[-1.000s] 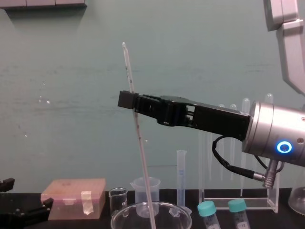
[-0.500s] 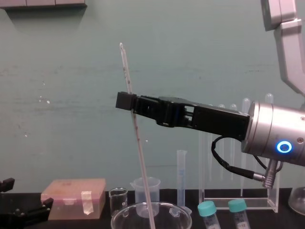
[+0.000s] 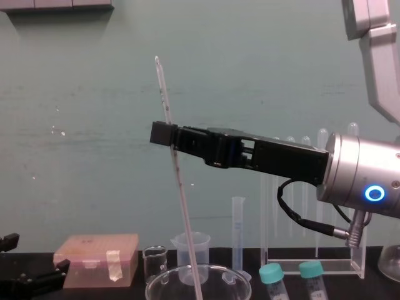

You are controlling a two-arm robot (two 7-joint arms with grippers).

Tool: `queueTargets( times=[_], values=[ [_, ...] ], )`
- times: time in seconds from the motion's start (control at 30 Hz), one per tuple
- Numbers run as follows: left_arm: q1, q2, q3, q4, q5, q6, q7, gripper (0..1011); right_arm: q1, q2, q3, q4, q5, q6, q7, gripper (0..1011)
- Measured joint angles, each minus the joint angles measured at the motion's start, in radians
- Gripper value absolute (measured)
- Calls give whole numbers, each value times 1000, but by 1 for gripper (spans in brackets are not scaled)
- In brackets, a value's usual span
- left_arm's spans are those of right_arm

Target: Hold the thermometer with one hand and immerse one end into the beaker, then reinsert it into the test tube rack.

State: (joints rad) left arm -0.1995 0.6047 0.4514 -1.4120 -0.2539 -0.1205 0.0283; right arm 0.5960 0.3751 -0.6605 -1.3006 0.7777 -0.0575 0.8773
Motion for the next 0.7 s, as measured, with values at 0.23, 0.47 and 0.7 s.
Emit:
queueTargets(
  times=[0.23,0.47,0.7],
  values=[
    [0,0,0,0,0,0,0,1008,-3,3,-1,-7,2,2,0,56],
    [0,0,0,0,0,0,0,1008,-6,6,-2,-12,3,2,-3,56],
    [0,0,0,0,0,0,0,1008,-7,9,-2,-17,4,4,-7,56]
  ],
)
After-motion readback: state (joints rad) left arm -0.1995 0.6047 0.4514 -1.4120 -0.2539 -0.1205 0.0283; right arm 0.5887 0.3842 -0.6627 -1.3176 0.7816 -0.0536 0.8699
